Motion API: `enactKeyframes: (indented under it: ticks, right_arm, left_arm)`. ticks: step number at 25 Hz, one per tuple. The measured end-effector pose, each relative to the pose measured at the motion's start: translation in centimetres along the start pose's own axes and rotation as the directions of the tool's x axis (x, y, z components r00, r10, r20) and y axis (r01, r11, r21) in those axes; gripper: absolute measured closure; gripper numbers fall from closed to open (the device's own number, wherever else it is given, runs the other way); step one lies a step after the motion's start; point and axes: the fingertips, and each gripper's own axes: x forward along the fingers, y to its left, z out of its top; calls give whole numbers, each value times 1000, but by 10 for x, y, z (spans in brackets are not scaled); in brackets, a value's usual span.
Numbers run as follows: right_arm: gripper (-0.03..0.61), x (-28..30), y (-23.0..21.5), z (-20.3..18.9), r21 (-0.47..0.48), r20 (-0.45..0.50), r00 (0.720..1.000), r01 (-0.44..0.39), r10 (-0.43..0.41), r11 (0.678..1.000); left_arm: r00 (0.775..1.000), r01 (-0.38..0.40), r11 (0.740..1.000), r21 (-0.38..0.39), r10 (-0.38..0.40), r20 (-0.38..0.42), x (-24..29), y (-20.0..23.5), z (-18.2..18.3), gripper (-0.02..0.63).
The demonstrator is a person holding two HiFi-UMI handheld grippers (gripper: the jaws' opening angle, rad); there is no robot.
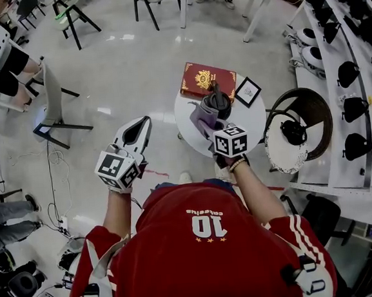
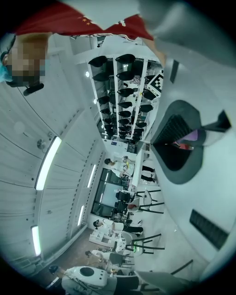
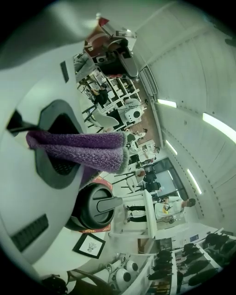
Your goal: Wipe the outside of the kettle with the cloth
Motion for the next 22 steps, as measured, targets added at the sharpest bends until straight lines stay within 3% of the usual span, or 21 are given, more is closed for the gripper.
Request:
enactKeyframes:
  ticks: [10,22]
  right_arm:
    - [531,-10,20,20,-52,36,996,-74,76,996]
    - [531,-40,-24,63,-55,123,989,-79,86,995]
  left_arm:
    - [1000,-24,1000,-11,24,17,-5,-3,2,607]
    - [996,-83,997,6,83,39,17,-20,15,607]
